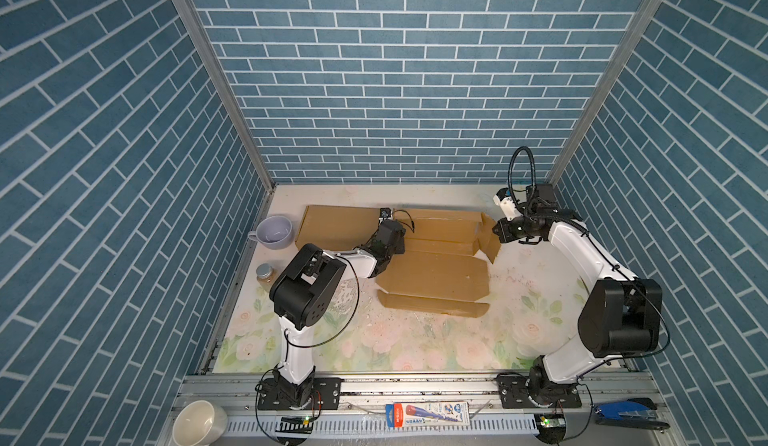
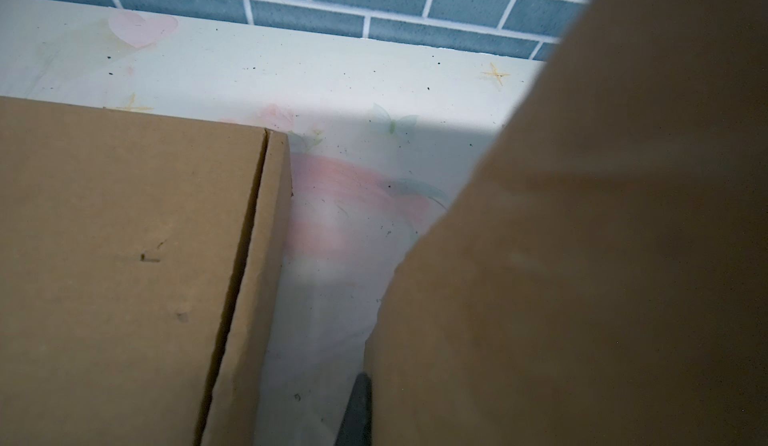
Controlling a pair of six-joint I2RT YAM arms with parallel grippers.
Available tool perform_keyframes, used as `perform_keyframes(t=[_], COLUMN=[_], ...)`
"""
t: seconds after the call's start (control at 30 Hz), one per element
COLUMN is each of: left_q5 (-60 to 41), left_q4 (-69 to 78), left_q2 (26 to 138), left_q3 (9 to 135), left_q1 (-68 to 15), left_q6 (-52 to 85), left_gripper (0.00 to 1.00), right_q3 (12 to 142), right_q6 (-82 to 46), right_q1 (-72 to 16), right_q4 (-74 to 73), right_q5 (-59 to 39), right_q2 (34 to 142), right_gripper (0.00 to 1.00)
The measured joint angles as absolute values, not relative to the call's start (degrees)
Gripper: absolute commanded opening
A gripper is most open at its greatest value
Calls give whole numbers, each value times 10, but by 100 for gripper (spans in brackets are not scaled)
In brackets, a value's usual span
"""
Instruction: Fold the paper box
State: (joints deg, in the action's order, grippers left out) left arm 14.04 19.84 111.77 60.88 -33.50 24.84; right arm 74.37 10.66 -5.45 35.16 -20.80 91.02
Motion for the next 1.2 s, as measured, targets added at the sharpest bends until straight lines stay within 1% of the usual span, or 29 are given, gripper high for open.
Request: perform_keyframes(t=[0.2, 0.43, 0.53, 0.63, 0.7, 0.77, 0.83, 0.93, 1.0, 1.13, 1.2], left_q5=[138, 137, 138, 139, 138, 138, 137, 136, 136, 136, 135], left_q4=[211, 216, 215, 209, 204, 204, 204, 204, 204, 204, 204], left_q2=[1118, 1118, 1118, 1118, 1120, 1121, 1121, 1121, 1121, 1121, 1121], left_q3=[606, 606, 606, 602, 601, 601, 601, 601, 601, 601, 601], left_q1=[-335, -335, -335, -336, -336, -335, -335, -335, -335, -335, -335], left_q6=[249, 251, 250, 246, 245, 245, 245, 244, 244, 244, 244], left_gripper=[0, 0, 0, 0, 0, 0, 0, 0, 0, 0, 0], right_q3=[746, 739, 697, 611, 560, 540, 540, 555, 581, 625, 640], right_q6=[71, -5, -31, -50, -59, -66, -69, -73, -74, -77, -85], right_q1=[-64, -106, -116, -127, -131, -132, -132, -118, -100, -57, -37], right_q4=[379, 368, 329, 252, 195, 164, 151, 160, 180, 207, 212], right_q5=[-214, -203, -184, -171, -175, -178, -182, -207, -241, -306, -336], right_q2=[891, 879, 860, 824, 805, 795, 799, 813, 828, 846, 849], right_gripper=[0, 0, 0, 0, 0, 0, 6, 23, 34, 45, 47])
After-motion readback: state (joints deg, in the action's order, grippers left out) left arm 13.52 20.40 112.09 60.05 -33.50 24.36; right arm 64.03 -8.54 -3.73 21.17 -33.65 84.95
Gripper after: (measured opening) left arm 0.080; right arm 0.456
